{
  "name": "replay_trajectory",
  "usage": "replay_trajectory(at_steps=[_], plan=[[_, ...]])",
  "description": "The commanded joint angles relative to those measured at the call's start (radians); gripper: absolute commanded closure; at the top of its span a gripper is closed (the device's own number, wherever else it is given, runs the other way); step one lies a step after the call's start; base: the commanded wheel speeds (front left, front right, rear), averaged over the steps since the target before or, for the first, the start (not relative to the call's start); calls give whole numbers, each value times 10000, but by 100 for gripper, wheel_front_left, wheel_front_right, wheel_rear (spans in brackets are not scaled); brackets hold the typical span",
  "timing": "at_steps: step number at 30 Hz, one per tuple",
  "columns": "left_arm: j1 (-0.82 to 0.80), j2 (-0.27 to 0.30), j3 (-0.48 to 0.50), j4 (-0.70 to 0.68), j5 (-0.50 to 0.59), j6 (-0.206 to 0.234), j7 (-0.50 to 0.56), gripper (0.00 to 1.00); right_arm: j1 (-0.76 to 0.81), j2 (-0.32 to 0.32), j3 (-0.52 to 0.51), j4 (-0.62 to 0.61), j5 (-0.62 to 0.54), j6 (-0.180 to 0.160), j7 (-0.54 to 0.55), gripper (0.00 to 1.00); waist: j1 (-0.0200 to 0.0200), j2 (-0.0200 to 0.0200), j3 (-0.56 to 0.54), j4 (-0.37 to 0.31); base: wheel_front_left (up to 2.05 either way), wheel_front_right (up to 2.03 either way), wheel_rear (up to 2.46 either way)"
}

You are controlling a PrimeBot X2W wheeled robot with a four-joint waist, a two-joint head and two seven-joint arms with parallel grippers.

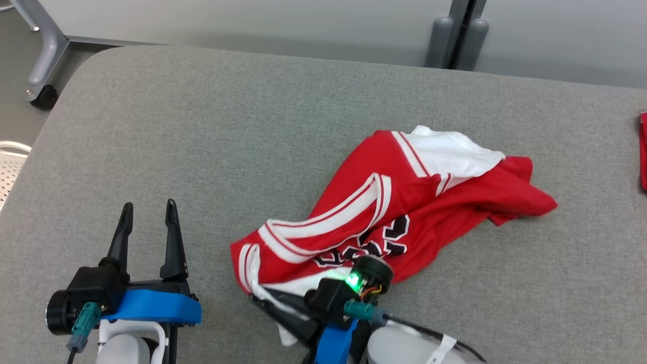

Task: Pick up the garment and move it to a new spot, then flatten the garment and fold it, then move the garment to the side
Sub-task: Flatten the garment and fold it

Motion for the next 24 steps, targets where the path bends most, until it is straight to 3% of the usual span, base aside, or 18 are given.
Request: replay_trajectory(at_steps=[1,2,4,8,12,24], plan=[[-3,-20,-25,-18,-20,55,-43,0,246,-27,213,-135,104,5,23,100,1,2,8,-9,0,0,0],[-1,-20,-34,-19,-41,61,-43,0,343,-28,474,-234,149,5,71,100,1,2,14,-19,0,0,0],[2,-20,-16,-5,-57,64,-43,0,425,-31,700,-331,253,5,60,0,1,2,25,-74,0,0,0],[55,-21,74,-14,0,61,-43,0,430,-39,468,-402,409,4,13,0,1,2,20,-331,0,0,0],[105,-18,257,-20,112,22,-43,0,334,-31,-637,-464,232,5,-49,0,1,2,-89,-707,0,0,0],[374,46,695,-148,460,-90,-43,0,2204,-50,-6932,-1828,-2667,5,-54,0,1,2,-378,-1875,0,0,0]])
